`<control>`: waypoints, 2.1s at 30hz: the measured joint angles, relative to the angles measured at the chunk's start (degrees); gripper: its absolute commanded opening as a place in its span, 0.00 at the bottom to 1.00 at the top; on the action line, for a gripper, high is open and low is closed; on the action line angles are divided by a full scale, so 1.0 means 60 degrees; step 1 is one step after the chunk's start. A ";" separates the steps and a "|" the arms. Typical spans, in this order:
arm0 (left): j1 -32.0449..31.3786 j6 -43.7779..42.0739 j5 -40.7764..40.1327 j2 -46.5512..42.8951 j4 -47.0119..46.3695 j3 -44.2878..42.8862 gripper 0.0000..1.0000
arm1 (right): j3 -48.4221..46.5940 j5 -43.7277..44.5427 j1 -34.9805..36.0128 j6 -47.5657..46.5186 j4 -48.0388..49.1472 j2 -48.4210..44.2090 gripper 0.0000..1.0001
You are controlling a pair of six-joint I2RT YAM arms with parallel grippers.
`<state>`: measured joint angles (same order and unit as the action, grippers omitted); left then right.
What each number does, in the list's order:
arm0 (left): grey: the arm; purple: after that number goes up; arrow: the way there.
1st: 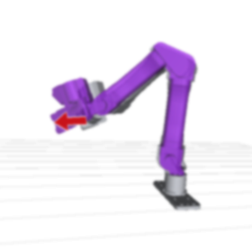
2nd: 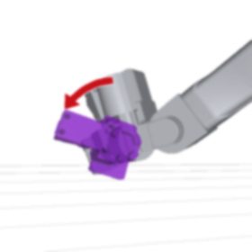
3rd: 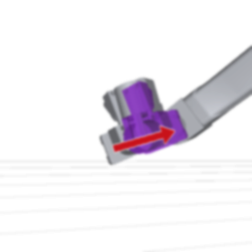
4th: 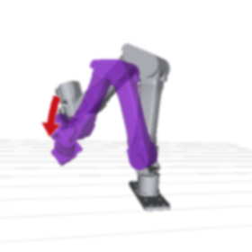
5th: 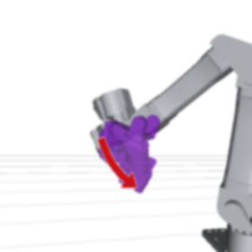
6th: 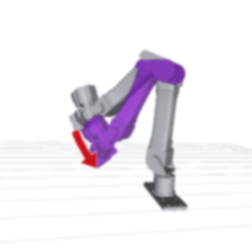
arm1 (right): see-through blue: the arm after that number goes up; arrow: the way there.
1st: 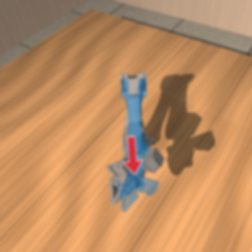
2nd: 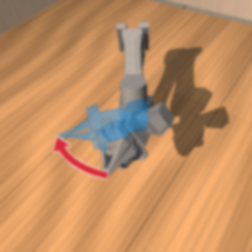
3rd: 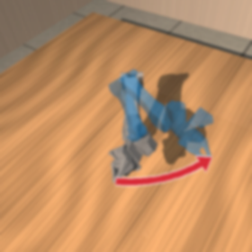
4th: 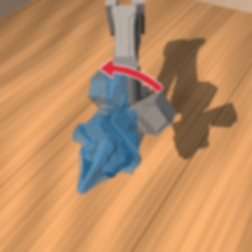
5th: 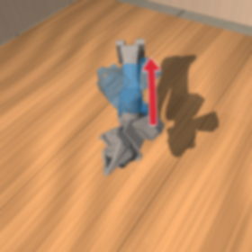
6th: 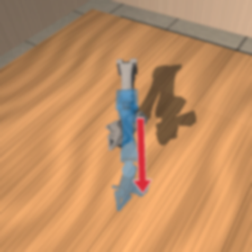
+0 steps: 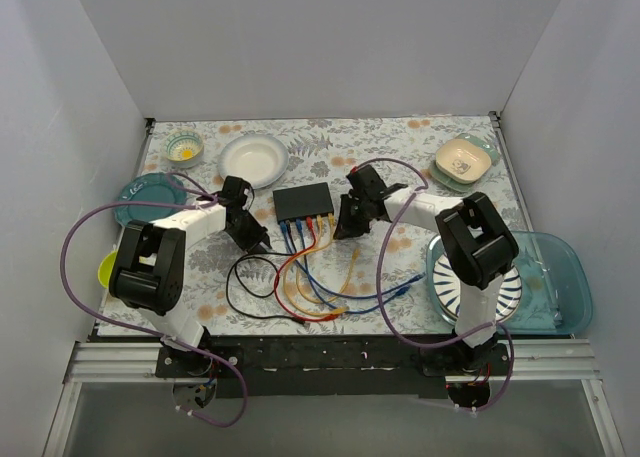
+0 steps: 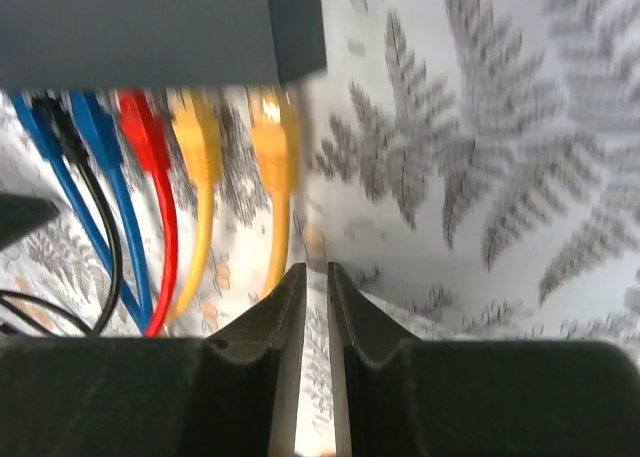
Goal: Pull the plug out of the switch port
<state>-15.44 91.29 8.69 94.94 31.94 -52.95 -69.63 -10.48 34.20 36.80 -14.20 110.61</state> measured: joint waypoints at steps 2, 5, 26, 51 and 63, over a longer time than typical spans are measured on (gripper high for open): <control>0.0000 0.0011 0.0066 -0.0040 -0.0124 0.0080 0.20 | 0.0546 -0.0044 0.0047 0.0029 0.0066 -0.0408 0.23; -0.0004 0.0055 0.0073 -0.0288 -0.0237 0.0335 0.20 | 0.1126 0.0193 -0.0076 -0.0018 -0.0182 -0.1009 0.26; -0.0641 0.1191 -0.1056 -0.1654 -0.1067 -0.1107 0.55 | 0.4830 0.0601 0.0678 -0.0787 0.0448 -0.6433 0.80; -0.0885 0.1341 -0.1104 -0.5071 -0.0976 0.1315 0.52 | 0.2390 -0.2065 0.0058 0.2590 0.3238 -0.1359 0.43; -0.0885 0.1337 -0.1056 -0.4277 -0.1228 0.1333 0.52 | 0.4313 -0.2554 -0.0011 0.2430 0.4080 -0.1756 0.27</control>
<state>-20.75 99.31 2.35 69.28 24.58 -44.95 -43.75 -25.80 34.13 51.37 10.28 100.07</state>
